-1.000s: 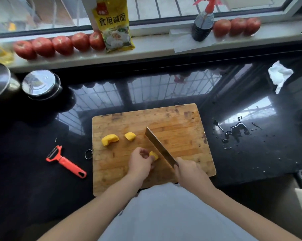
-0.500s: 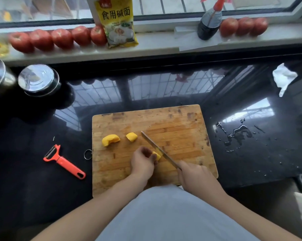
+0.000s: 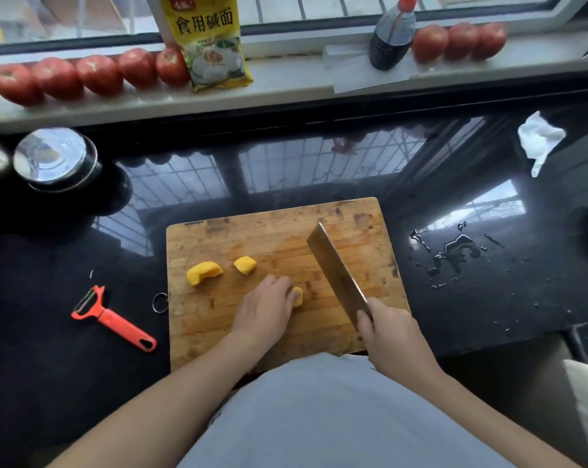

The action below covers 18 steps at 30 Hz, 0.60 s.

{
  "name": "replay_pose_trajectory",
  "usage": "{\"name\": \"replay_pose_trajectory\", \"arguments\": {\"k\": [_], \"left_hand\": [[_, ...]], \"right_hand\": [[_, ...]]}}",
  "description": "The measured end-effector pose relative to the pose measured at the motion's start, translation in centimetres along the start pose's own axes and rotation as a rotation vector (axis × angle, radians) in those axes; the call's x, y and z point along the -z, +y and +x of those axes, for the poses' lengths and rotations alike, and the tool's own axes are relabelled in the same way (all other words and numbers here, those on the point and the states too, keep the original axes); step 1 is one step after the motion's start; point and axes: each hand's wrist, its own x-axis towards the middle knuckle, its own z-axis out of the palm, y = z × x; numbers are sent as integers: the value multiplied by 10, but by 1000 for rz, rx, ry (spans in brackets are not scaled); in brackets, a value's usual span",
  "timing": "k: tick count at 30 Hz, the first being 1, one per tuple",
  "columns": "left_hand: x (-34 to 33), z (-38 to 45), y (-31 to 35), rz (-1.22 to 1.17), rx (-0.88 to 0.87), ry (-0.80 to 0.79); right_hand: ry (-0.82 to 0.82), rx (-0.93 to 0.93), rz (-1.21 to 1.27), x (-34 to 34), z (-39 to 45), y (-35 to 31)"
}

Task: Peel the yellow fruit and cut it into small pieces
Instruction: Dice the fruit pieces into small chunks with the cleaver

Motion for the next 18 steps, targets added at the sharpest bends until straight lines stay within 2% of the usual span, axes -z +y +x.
{"name": "replay_pose_trajectory", "arguments": {"k": [3,6,8,10,12,14,18], "left_hand": [[11,20,9,60,145,-83],[21,31,13,103,177,-98],[24,33,11,-36,151,-46],[23,29,11,-203,100,-81],[10,22,11,-244,87,-123],[-4,13,16,-385,206,-92],[-21,1,25,-852,482,-13]], "right_hand": [[7,-32,24,4,0,3],[10,-57,54,6,-2,5],[6,-72,58,7,-4,7],[-6,-91,51,6,-5,7],[-32,-101,60,2,-6,8],[-66,-85,61,-2,-6,7],[-70,2,28,-8,-6,2]]}}
